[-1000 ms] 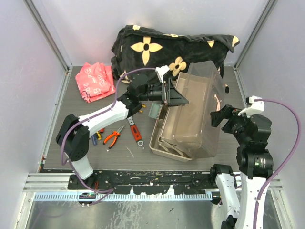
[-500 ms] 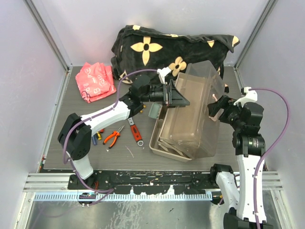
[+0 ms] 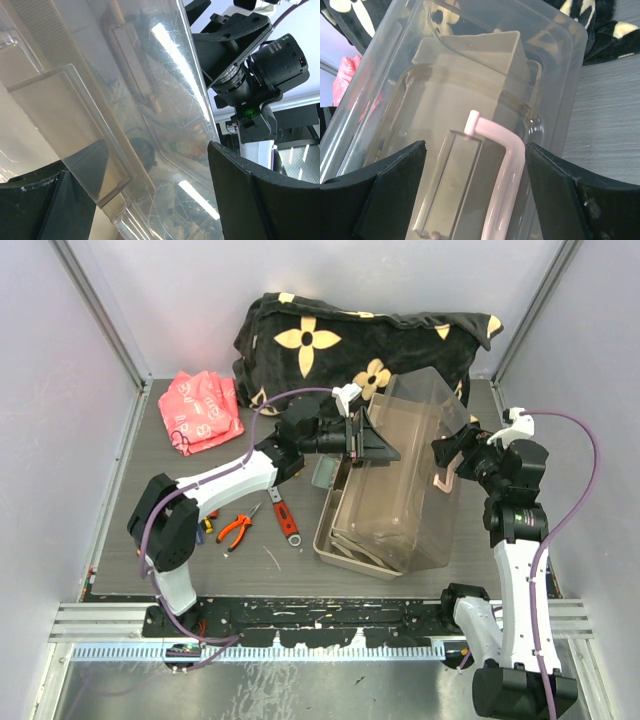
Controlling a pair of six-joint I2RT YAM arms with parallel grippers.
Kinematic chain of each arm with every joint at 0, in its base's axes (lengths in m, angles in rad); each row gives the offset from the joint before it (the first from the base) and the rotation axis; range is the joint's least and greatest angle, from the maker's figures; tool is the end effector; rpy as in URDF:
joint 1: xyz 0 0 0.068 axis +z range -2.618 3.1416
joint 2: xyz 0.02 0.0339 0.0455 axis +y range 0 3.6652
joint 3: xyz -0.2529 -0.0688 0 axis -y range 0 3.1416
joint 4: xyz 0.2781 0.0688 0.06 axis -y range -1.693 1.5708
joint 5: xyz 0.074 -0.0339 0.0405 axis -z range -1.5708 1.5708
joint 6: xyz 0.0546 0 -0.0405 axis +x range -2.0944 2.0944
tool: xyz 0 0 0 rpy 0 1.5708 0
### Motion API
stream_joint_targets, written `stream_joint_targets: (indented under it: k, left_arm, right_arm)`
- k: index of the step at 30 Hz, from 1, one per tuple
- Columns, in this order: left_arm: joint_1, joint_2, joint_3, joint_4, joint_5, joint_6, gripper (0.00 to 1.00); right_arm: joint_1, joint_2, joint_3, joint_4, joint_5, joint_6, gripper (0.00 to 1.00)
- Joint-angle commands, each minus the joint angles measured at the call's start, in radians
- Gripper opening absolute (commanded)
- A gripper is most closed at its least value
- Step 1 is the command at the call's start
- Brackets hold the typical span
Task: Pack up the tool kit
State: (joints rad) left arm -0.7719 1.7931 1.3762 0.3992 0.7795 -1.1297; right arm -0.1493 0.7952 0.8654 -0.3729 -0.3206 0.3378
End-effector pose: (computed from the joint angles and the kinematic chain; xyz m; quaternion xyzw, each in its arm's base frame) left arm 0.3080 -0.3533 0.3004 0.1446 0.6967 -0.6851 0.1561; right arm 0.2362 -0.0181 0.3359 0.1000 0.7946 0.1831 0.5701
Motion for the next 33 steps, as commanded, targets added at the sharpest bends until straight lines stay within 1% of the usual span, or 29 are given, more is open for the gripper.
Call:
stream_joint_targets:
  k: [1,12,18,28,33]
  left_arm:
    - [-0.029,-0.006,0.079,0.102,0.020,0.005,0.82]
    - [-0.039,-0.013,0.088,0.096,0.024,0.014,0.82]
    - [-0.038,-0.021,0.083,0.098,0.024,0.016,0.82]
    - [-0.039,-0.035,0.073,0.098,0.026,0.021,0.82]
    - [-0.038,-0.032,0.074,0.098,0.024,0.022,0.82]
  right_arm:
    - [0.013,0.051,-0.031,0.019,-0.106,0.006,0.85]
    - [0.013,0.157,-0.019,0.101,-0.136,0.018,0.85]
    - [0.013,0.204,-0.023,0.155,-0.127,0.033,0.85]
    - [0.012,0.309,0.010,0.219,-0.135,0.045,0.85]
    - [0.013,0.367,0.058,0.236,-0.142,0.048,0.85]
